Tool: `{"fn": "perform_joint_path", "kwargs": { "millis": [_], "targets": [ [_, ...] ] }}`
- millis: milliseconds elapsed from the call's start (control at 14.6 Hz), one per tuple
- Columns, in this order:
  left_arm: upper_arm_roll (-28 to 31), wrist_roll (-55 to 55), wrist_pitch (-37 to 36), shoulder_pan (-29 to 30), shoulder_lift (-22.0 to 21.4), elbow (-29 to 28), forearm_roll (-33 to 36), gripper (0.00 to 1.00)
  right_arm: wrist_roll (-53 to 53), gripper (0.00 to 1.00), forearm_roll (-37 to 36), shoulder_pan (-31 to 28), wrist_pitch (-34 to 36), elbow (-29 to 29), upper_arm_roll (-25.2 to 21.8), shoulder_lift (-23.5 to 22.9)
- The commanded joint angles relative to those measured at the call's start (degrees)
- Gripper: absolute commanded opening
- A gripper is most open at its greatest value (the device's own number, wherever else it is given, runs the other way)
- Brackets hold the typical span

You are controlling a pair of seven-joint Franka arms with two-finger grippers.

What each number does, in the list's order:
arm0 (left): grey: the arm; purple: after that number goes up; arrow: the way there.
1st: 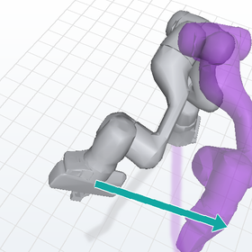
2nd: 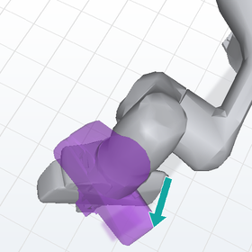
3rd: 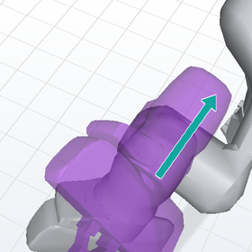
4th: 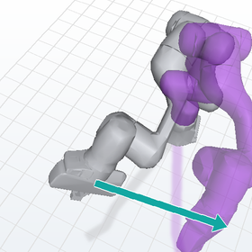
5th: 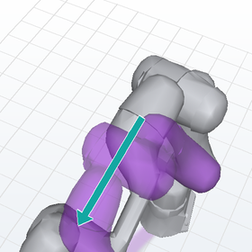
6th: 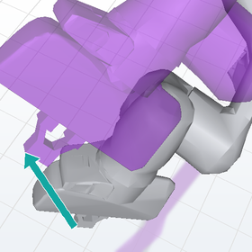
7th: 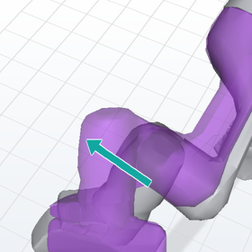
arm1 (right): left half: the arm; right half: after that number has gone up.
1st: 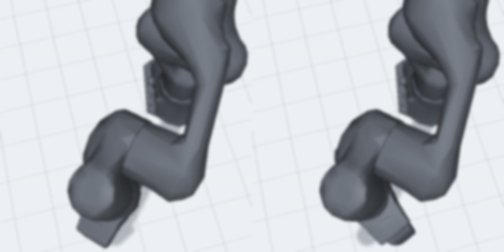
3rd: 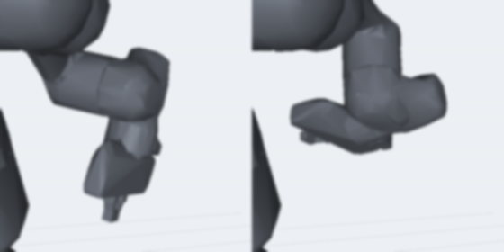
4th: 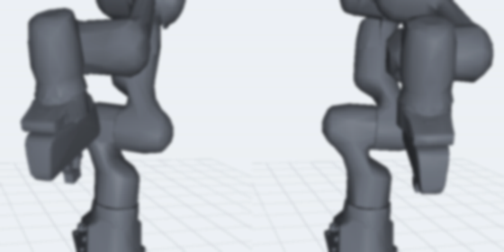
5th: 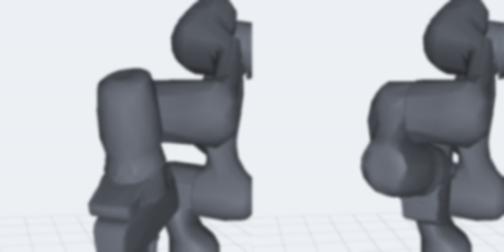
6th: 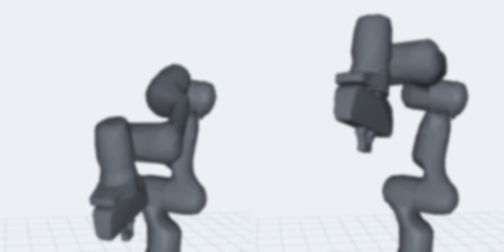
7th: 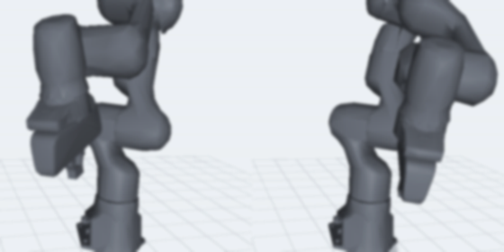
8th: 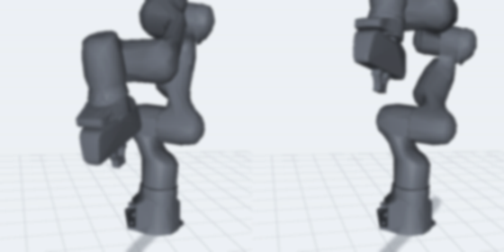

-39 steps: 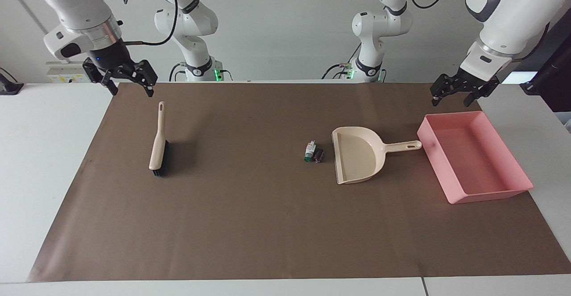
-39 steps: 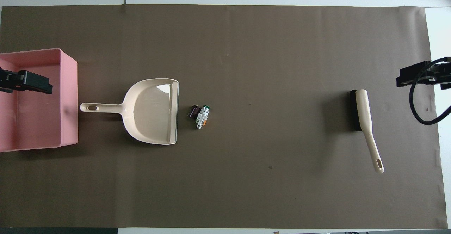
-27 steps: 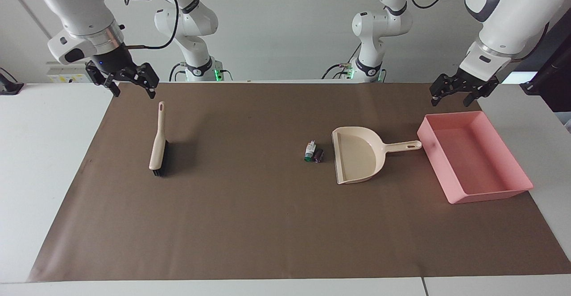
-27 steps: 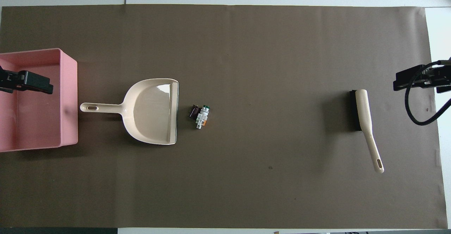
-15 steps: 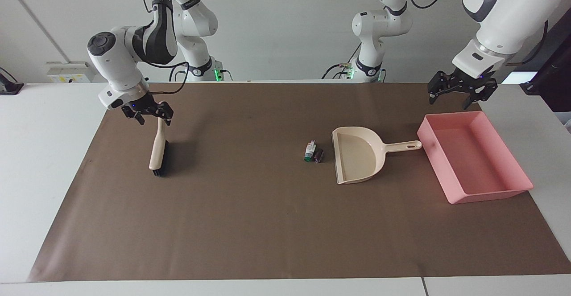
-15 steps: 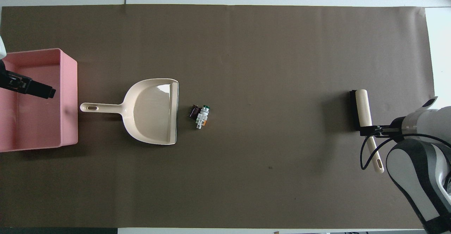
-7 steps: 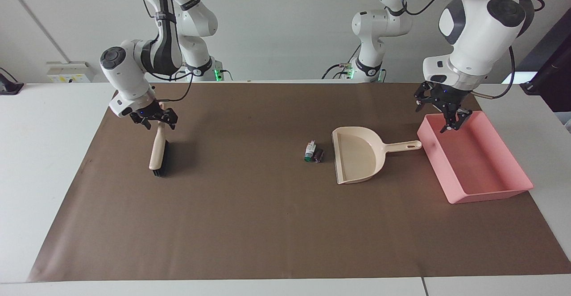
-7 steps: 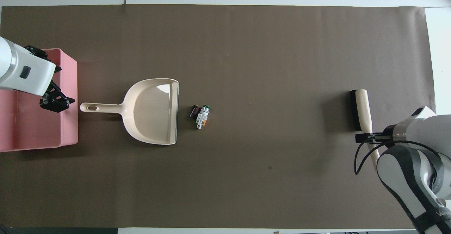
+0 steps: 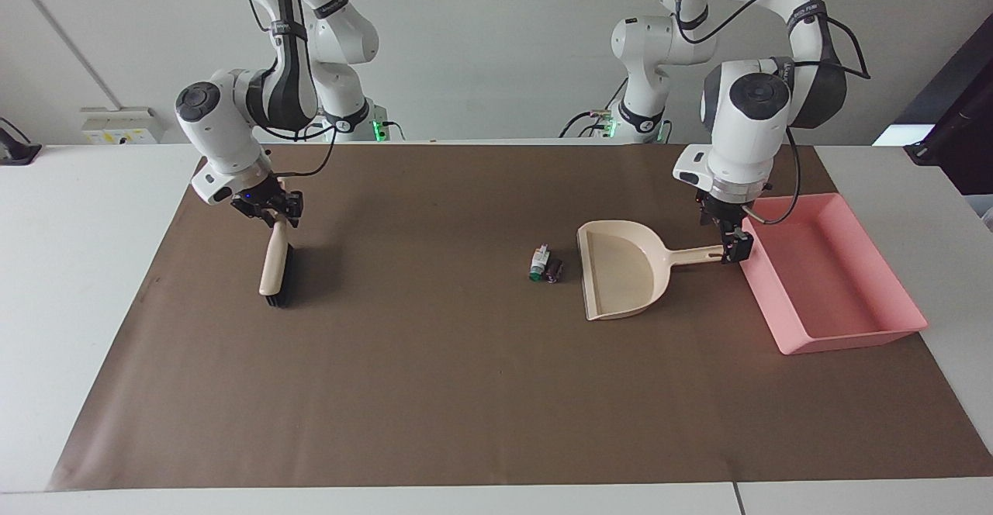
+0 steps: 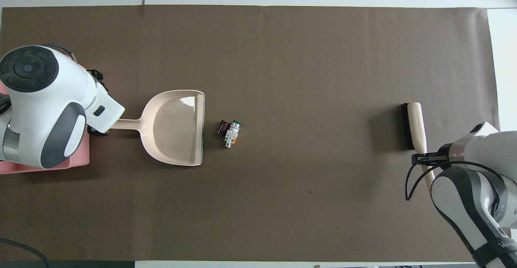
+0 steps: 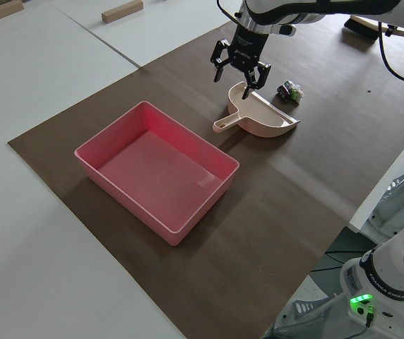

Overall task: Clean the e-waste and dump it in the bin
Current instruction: 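Grip the dustpan with the left gripper while the right gripper carries the brush over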

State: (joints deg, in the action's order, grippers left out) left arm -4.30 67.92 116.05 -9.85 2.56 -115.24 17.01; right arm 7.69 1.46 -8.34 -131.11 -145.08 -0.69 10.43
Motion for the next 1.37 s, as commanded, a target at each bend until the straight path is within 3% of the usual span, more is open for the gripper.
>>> {"fn": "perform_joint_path", "kwargs": {
  "millis": [0, 274, 548, 890, 1027, 1164, 1233, 1301],
  "targets": [
    [0.5, -1.6, 4.9, -1.5, -0.4, -5.2, 4.9, 0.93, 1.2, 0.00, 1.4, -0.2, 4.0, 2.6, 0.2, -0.1],
    [0.5, -3.1, 7.5, -1.7, 1.2, -7.5, 8.6, 0.91, 0.1, 0.00, 1.4, 0.2, 7.8, 6.8, 0.7, -0.6],
    [0.5, -4.5, 7.6, -2.5, 2.7, -8.1, 9.4, 0.91, -7.4, 0.00, 0.7, 6.8, 19.7, 20.8, 0.7, -4.6],
    [0.5, -5.7, 7.5, -2.9, 3.4, -9.6, 9.7, 0.87, -9.4, 0.00, 0.3, 15.8, 20.3, 26.9, 0.8, -8.5],
    [0.6, -5.7, 7.4, -2.9, 3.3, -9.8, 9.7, 0.84, -17.3, 0.00, -1.6, 21.5, 19.5, 27.4, 0.8, -10.2],
    [0.5, -6.1, 7.1, -3.0, 3.3, -9.7, 9.7, 0.69, -25.9, 0.00, -2.6, 26.2, 17.0, 27.6, 1.0, -11.9],
    [0.5, -6.1, 7.1, -3.0, 3.4, -9.2, 9.7, 0.53, -29.1, 0.00, -2.1, 28.0, 16.0, 27.6, 1.0, -12.4],
    [0.5, -6.1, 7.3, -3.2, 3.5, -9.0, 9.7, 0.25, -31.8, 0.00, -1.9, 29.6, 15.1, 27.6, 1.0, -13.1]
  ]
}}
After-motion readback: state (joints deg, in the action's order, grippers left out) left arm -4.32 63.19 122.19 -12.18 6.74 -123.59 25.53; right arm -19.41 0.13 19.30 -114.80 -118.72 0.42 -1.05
